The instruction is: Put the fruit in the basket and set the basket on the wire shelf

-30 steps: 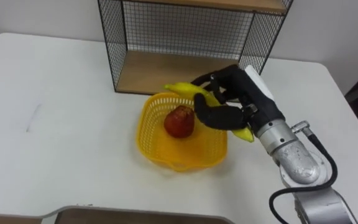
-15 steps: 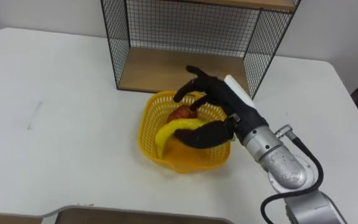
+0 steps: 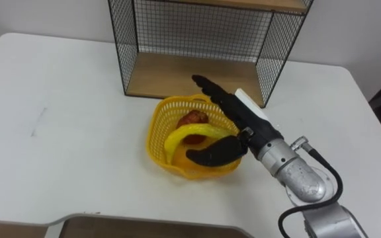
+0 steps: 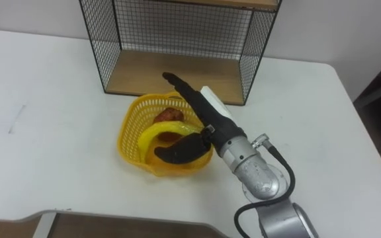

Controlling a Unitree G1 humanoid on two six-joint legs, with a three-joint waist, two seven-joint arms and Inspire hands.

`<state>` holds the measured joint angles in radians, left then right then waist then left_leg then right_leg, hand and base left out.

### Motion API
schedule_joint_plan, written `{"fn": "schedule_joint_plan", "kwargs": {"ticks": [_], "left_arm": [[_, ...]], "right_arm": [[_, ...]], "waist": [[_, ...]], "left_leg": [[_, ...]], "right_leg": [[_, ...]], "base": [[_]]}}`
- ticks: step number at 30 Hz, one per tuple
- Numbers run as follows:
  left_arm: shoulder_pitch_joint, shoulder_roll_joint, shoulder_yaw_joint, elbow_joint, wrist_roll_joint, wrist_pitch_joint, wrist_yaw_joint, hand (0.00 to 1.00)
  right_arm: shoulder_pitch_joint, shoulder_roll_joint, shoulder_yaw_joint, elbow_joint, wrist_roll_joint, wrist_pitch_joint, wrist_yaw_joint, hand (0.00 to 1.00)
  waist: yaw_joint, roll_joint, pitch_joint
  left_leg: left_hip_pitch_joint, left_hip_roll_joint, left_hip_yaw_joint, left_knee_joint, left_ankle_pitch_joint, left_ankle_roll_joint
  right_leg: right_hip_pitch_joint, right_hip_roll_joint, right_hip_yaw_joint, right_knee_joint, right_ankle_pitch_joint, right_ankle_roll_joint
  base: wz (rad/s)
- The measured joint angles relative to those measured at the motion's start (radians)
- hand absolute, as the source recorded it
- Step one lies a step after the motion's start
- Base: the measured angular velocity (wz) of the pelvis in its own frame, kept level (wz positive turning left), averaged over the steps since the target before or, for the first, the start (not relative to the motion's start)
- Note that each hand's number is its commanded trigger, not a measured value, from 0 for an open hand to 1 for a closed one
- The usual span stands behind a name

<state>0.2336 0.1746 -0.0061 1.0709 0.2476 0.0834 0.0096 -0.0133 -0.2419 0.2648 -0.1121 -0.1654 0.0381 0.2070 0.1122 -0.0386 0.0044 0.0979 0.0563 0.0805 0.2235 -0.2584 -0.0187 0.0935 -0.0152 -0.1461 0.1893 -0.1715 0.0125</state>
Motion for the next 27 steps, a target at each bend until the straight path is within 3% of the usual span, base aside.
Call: {"fn": "schedule_joint_plan", "kwargs": {"ticks": [2, 6, 13, 20, 25, 27], "left_arm": [[0.0, -0.001, 0.001, -0.001, 0.0, 0.0, 0.0, 0.0], [0.007, -0.005, 0.001, 0.0, -0.021, 0.0, 0.008, 0.0], [0.023, -0.005, 0.009, 0.004, -0.089, -0.003, 0.041, 0.0], [0.066, -0.013, 0.152, 0.052, -0.279, -0.012, 0.154, 0.0], [0.101, -0.012, 0.313, 0.055, -0.512, -0.015, 0.239, 0.0], [0.113, -0.007, 0.389, 0.049, -0.651, -0.02, 0.313, 0.0]], "right_arm": [[0.006, 0.0, -0.004, 0.0, 0.001, 0.0, -0.002, 0.0], [0.02, 0.001, -0.024, 0.0, 0.004, 0.0, -0.013, 0.0], [0.027, 0.005, -0.081, 0.032, 0.067, -0.001, -0.05, 0.0], [0.06, 0.01, -0.228, 0.065, 0.245, -0.001, -0.171, 0.0], [0.096, 0.008, -0.334, 0.064, 0.37, -0.001, -0.276, 0.0], [0.097, 0.003, -0.373, 0.064, 0.44, -0.001, -0.34, 0.0]], "waist": [[0.0, 0.001, -0.0011], [-0.003, 0.01, -0.0109], [-0.009, 0.024, -0.0058], [-0.025, 0.025, -0.0046], [-0.026, 0.027, -0.006], [-0.026, 0.031, -0.007]], "left_leg": [[0.0, 0.0, 0.0, -0.001, 0.0, 0.0], [0.002, 0.0, 0.0, 0.0, 0.0, 0.0], [0.023, 0.0, -0.002, -0.004, 0.0, 0.0], [0.031, 0.0, 0.0, -0.01, 0.0, 0.0], [0.03, -0.001, 0.0, -0.01, 0.0, 0.0], [0.033, -0.001, -0.001, -0.013, 0.0, 0.0]], "right_leg": [[-0.001, 0.0, 0.0, -0.001, 0.0, 0.0], [0.001, 0.0, -0.002, -0.002, 0.0, 0.0], [0.023, 0.0, -0.004, -0.008, 0.0, 0.0], [0.03, -0.001, -0.004, -0.008, 0.0, 0.0], [0.029, -0.001, -0.003, -0.015, 0.0, 0.001], [0.032, -0.001, -0.005, -0.016, 0.0, 0.0]], "base": [[0.0], [0.0], [0.01], [0.0], [0.0], [0.0]]}}
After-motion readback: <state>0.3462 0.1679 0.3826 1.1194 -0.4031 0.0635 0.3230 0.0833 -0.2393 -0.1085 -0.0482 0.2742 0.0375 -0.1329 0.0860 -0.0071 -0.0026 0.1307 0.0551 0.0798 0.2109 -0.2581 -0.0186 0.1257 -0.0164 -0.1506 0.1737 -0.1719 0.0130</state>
